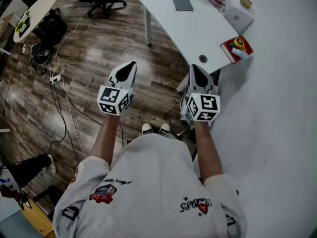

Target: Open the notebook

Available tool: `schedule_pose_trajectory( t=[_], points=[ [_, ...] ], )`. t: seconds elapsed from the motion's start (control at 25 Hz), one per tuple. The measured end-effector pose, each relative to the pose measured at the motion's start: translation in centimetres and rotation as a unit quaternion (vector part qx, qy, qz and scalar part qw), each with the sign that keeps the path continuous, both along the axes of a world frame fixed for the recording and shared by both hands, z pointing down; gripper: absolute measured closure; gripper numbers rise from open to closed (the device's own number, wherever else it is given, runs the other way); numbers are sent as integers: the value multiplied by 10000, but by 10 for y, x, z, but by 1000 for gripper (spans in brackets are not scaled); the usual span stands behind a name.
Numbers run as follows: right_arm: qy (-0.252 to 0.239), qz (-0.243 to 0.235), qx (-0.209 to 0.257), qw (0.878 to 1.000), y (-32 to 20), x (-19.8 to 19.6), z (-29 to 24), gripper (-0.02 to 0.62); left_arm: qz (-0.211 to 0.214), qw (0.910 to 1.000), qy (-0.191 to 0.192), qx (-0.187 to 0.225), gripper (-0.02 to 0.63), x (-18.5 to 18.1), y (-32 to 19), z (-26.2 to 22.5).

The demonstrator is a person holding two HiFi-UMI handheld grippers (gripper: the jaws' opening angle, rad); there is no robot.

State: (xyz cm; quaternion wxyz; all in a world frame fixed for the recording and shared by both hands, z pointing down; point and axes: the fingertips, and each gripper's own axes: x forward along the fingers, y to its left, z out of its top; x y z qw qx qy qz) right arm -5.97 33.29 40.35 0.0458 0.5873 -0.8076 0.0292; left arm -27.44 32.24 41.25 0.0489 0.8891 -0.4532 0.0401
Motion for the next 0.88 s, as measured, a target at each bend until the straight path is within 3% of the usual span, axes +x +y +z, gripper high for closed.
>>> schedule_pose_trajectory(
  t=[0.48, 0.72, 0.88],
  points=[
    [-371, 68, 163, 9992, 14, 18, -5, 594, 26, 9999, 65, 73, 588, 11, 16, -1],
    [-418, 127, -100, 9990, 12, 13, 13, 594, -79, 9998, 148, -105, 304, 3, 8, 10],
    [-446, 181, -234, 9986, 6, 6, 21, 594, -133, 9995, 225, -176, 264, -9, 1, 17]
  ],
)
